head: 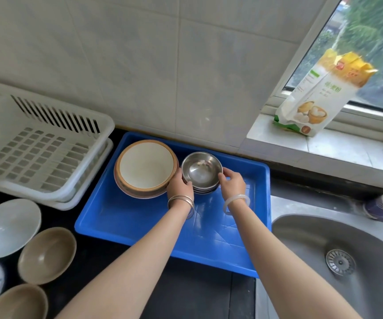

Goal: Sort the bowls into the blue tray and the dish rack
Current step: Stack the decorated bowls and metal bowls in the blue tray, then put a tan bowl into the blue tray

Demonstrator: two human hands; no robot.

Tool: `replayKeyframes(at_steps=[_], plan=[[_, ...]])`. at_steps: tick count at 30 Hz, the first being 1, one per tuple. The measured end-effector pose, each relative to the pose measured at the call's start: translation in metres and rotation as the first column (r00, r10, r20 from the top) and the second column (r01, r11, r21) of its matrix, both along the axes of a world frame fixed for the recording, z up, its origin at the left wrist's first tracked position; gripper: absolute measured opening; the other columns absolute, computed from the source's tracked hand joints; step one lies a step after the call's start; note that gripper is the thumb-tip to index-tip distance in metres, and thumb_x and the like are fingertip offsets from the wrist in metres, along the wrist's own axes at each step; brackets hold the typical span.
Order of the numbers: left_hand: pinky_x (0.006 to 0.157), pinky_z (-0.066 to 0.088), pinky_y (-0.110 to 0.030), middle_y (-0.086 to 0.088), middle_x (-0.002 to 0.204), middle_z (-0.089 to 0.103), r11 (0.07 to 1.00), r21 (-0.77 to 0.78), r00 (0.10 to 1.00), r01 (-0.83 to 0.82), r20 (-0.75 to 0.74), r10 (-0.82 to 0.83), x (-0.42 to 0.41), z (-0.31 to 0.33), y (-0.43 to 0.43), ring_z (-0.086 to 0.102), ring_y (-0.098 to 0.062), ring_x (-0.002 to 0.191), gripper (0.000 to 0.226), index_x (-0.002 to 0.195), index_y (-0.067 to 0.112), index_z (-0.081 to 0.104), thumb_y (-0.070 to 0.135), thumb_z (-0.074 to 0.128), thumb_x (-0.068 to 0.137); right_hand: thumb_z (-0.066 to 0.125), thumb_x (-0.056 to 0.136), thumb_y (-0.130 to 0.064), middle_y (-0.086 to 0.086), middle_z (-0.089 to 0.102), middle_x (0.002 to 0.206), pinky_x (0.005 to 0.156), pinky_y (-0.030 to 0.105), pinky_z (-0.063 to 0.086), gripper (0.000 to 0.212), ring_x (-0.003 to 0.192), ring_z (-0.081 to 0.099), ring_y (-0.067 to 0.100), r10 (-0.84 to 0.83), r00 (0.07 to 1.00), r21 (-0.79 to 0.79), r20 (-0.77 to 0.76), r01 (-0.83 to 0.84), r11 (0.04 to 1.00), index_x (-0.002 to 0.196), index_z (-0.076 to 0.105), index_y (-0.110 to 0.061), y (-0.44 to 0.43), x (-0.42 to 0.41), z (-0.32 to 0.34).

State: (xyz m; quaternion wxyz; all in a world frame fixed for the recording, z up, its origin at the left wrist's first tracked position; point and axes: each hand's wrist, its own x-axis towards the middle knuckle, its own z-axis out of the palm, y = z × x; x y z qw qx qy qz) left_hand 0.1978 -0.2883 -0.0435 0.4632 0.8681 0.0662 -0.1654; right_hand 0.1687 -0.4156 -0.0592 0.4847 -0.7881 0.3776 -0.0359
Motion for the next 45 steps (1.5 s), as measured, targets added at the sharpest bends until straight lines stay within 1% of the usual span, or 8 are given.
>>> replayKeyframes(at_steps=[7, 16, 20, 24, 29, 36, 41, 45], plan=[[0.109, 0.036, -0.04, -0.011, 0.147, 0.04, 0.999, -0.041, 0.999, 0.033, 0.035, -0.032, -0.011, -0.004, 0.003, 0.04, -0.029, 0.134, 0.057, 0.143, 0.013, 0.034, 0.011, 0.053, 0.09, 0.039, 0.097, -0.024, 0.01, 0.06, 0.128, 0.088, 0.029, 0.038, 0.037, 0.117, 0.053, 0.029, 0.036, 0.999, 0.064, 0.024, -0.037, 0.997, 0.131, 0.053, -0.017, 0.007, -0.01, 0.001], [0.108, 0.037, -0.036, -0.011, 0.142, 0.047, 0.989, -0.087, 0.993, 0.117, -0.017, -0.119, -0.033, 0.012, 0.035, 0.045, -0.025, 0.13, 0.044, 0.137, 0.009, 0.043, 0.015, 0.046, 0.094, 0.038, 0.098, -0.025, 0.009, 0.063, 0.121, 0.097, 0.042, 0.046, 0.034, 0.108, 0.059, 0.026, 0.028, 1.0, 0.031, 0.014, -0.028, 0.999, 0.121, 0.059, -0.012, 0.015, -0.042, 0.022], [0.095, 0.041, -0.024, -0.009, 0.128, 0.061, 0.991, -0.132, 0.999, 0.027, 0.021, -0.024, -0.062, 0.024, 0.074, 0.058, -0.021, 0.116, 0.034, 0.125, 0.008, 0.055, 0.015, 0.049, 0.093, 0.041, 0.097, -0.025, 0.005, 0.067, 0.098, 0.077, 0.037, 0.051, 0.025, 0.076, 0.063, 0.016, 0.083, 0.995, 0.158, 0.061, -0.092, 0.983, 0.102, 0.063, -0.015, 0.042, -0.063, 0.036], [0.086, 0.041, -0.019, -0.009, 0.117, 0.066, 0.985, -0.132, 0.993, -0.109, 0.036, 0.115, -0.096, 0.031, 0.131, 0.062, -0.019, 0.105, 0.026, 0.115, 0.007, 0.062, 0.011, 0.052, 0.091, 0.044, 0.095, -0.022, 0.003, 0.067, 0.086, 0.061, 0.024, 0.047, 0.021, 0.068, 0.063, 0.013, 0.191, 0.979, 0.274, 0.069, -0.203, 0.94, 0.088, 0.064, -0.02, 0.094, -0.083, 0.045], [0.088, 0.041, -0.019, -0.008, 0.114, 0.068, 0.946, -0.123, 0.953, -0.299, 0.005, 0.302, -0.136, 0.028, 0.206, 0.059, -0.01, 0.093, 0.026, 0.113, 0.008, 0.063, 0.005, 0.055, 0.088, 0.043, 0.095, -0.023, 0.002, 0.067, 0.084, 0.061, 0.023, 0.048, 0.022, 0.067, 0.063, 0.014, 0.363, 0.932, 0.333, 0.019, -0.348, 0.876, 0.09, 0.064, -0.019, 0.169, -0.099, 0.034], [0.092, 0.045, -0.035, -0.015, 0.116, 0.064, 0.792, -0.042, 0.79, -0.609, 0.06, 0.61, -0.179, 0.007, 0.284, 0.058, -0.03, 0.111, 0.029, 0.112, 0.005, 0.063, -0.002, 0.057, 0.085, 0.044, 0.096, -0.029, -0.005, 0.066, 0.09, 0.061, 0.022, 0.051, 0.027, 0.073, 0.064, 0.012, 0.567, 0.807, 0.467, -0.165, -0.442, 0.766, 0.116, 0.06, -0.021, 0.265, -0.094, 0.007], [0.102, 0.04, -0.043, -0.019, 0.122, 0.054, 0.679, 0.07, 0.681, -0.731, 0.147, 0.717, -0.195, -0.012, 0.321, 0.054, -0.036, 0.112, 0.041, 0.113, 0.007, 0.065, -0.009, 0.063, 0.075, 0.047, 0.096, -0.027, 0.002, 0.062, 0.106, 0.069, 0.028, 0.056, 0.043, 0.083, 0.064, 0.017, 0.588, 0.773, 0.473, -0.237, -0.437, 0.765, 0.138, 0.041, -0.019, 0.309, -0.071, -0.005], [0.105, 0.038, -0.04, -0.02, 0.128, 0.05, 0.617, -0.001, 0.614, -0.787, 0.101, 0.783, -0.199, -0.026, 0.336, 0.049, -0.033, 0.12, 0.052, 0.117, 0.007, 0.061, -0.018, 0.057, 0.072, 0.05, 0.094, -0.021, 0.005, 0.062, 0.099, 0.071, 0.032, 0.058, 0.035, 0.081, 0.066, 0.02, 0.541, 0.807, 0.495, -0.236, -0.379, 0.782, 0.129, 0.05, -0.015, 0.327, -0.051, -0.01]])
